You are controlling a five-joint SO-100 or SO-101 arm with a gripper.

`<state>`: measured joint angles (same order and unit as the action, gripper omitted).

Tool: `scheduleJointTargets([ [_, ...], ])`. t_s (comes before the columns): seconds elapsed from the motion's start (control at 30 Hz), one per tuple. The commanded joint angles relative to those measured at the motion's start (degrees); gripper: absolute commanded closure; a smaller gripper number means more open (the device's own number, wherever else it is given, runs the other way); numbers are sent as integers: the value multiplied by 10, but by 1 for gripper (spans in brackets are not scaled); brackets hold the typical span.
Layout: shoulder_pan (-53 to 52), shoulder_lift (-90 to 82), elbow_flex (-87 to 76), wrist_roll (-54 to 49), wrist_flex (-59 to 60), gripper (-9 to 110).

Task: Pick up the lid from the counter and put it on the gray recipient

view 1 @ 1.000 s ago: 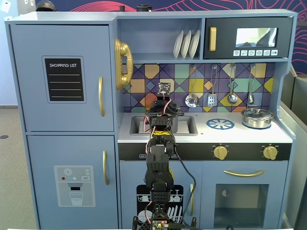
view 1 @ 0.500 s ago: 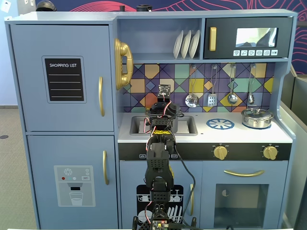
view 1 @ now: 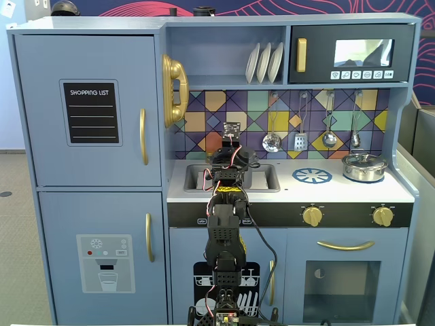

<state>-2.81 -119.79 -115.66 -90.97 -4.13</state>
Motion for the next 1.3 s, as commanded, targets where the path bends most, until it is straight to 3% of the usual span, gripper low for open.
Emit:
scheduleJointTargets([
  [0.0, -1, -32, 6, -6, 3, 98],
  [0.27, -13, -72, 5, 24, 37, 68],
  [0.43, -20, -119, 4, 21, 77, 62],
  [0.53, -20, -177, 1, 24, 141, 64],
  [0.67, 10, -296, 12, 29, 358, 70],
  [0.9, 37, -439, -42, 18, 708, 99],
  [0.97, 25, -447, -85, -18, 775, 102],
  [1.27, 34, -526, -414, 103, 692, 102],
])
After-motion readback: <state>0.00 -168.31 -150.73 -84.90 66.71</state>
